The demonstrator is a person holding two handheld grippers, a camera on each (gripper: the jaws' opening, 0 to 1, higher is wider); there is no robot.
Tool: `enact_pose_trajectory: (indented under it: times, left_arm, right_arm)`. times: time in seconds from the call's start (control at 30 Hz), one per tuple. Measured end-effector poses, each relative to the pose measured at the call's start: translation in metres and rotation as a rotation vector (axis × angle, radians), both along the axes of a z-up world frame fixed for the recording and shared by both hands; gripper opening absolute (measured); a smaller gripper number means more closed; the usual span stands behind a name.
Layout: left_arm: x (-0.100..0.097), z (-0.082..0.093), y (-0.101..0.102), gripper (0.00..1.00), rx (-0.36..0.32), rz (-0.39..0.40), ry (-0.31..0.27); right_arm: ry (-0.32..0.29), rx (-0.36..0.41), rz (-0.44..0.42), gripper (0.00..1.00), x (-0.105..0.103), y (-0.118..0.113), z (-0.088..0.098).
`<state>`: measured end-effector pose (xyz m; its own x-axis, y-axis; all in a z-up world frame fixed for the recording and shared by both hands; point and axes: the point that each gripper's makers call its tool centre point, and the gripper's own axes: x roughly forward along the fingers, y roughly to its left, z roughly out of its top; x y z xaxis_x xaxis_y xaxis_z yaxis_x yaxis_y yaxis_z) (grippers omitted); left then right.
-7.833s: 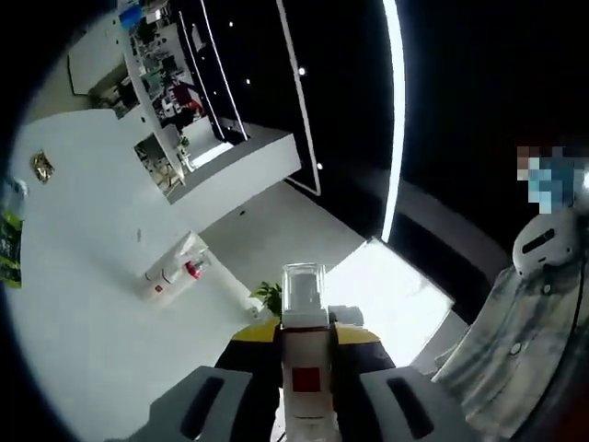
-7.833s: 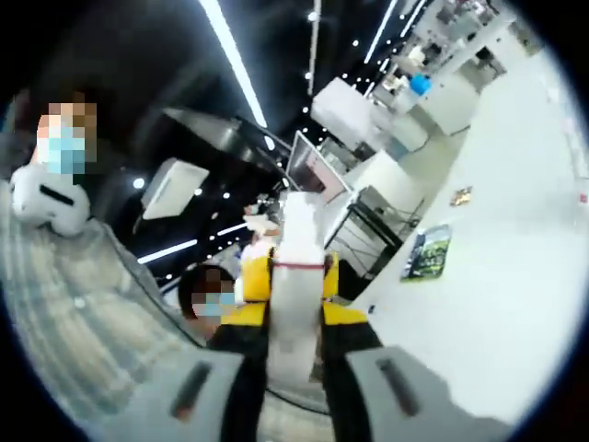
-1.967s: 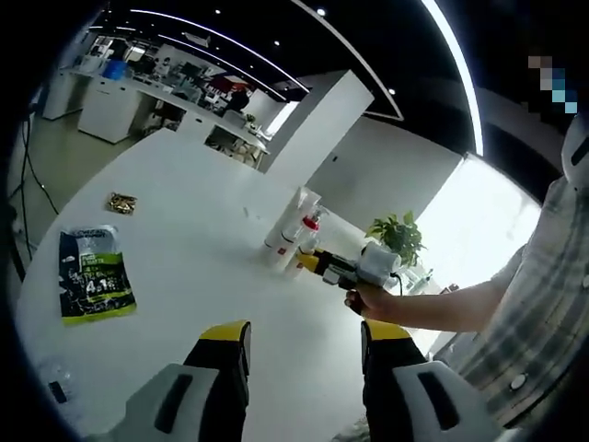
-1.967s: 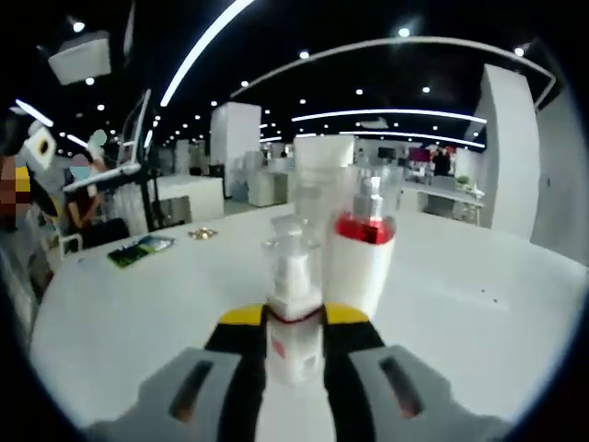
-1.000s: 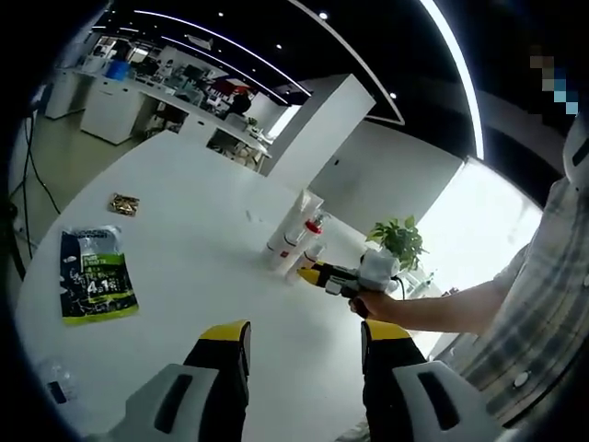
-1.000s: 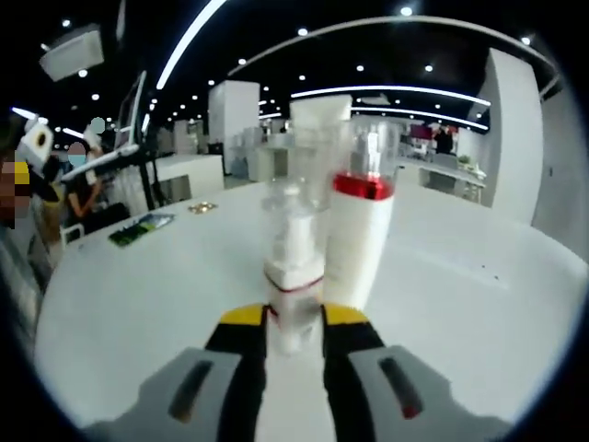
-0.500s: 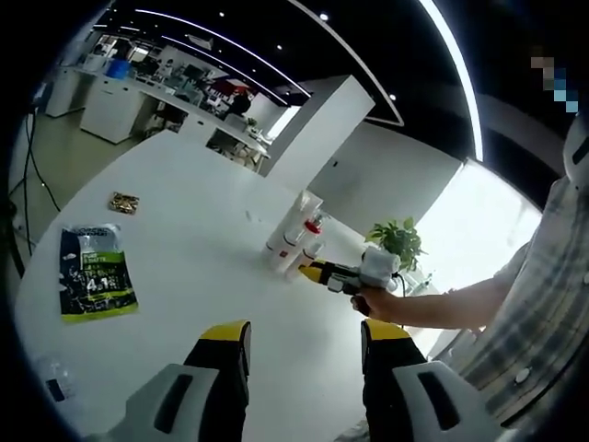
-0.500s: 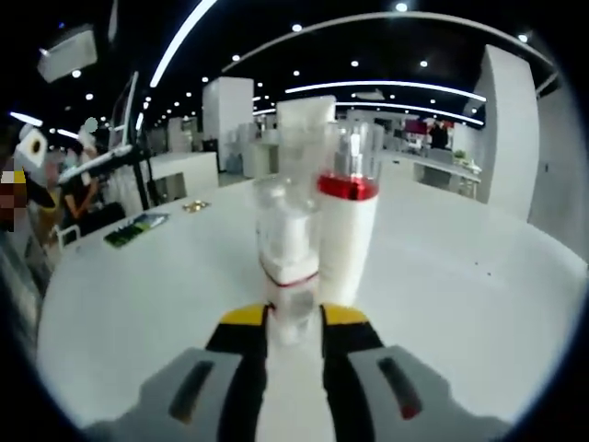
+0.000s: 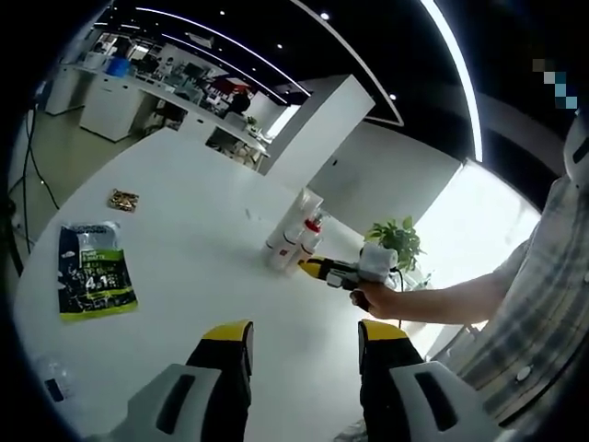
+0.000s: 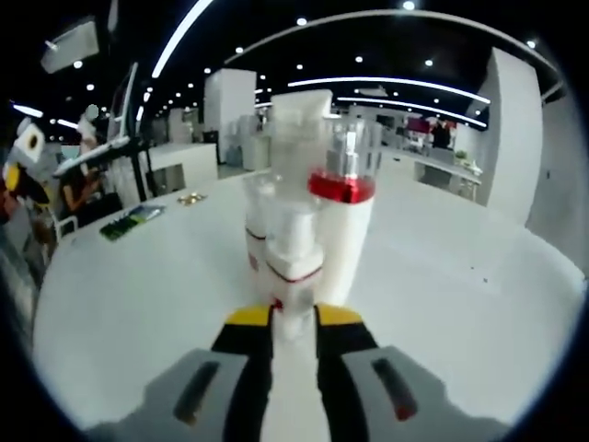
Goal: Arrange the skincare products in the storage area until every visible bottle or jar stands upright without overlapping.
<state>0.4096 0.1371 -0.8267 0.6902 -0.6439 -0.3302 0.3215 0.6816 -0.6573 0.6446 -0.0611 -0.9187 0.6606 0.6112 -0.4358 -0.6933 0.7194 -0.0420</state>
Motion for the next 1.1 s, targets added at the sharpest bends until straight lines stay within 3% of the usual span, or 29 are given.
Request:
enact_pose_trajectory:
  times: [0.37,0.5,0.63,0.83,1.1]
  left_arm:
    - [0.002,-0.003,0.003,0.47,0.008,0.007,0.006]
    - [0.004,-0.009,0.010,0.47,0.012,0.032,0.020]
    - [0.008,-0.018,0.024,0.48,0.023,0.090,0.046]
    - [0.011,-0.034,0.052,0.49,0.037,0.197,0.096]
    - [0.023,-0.047,0.087,0.49,0.075,0.279,0.107]
  right_arm:
    - [0.020,0.013,-0.039,0.19,0.004,-0.003,0.001]
    - [0.055,0.041,-0.088,0.23,0.001,-0.008,0.000]
    - [0.103,0.088,-0.146,0.26,-0.012,-0.013,-0.003]
    - [0.124,0.113,-0.182,0.27,-0.037,-0.017,-0.003]
    - [0.160,0.142,-0.201,0.32,-0.072,-0.006,0.003]
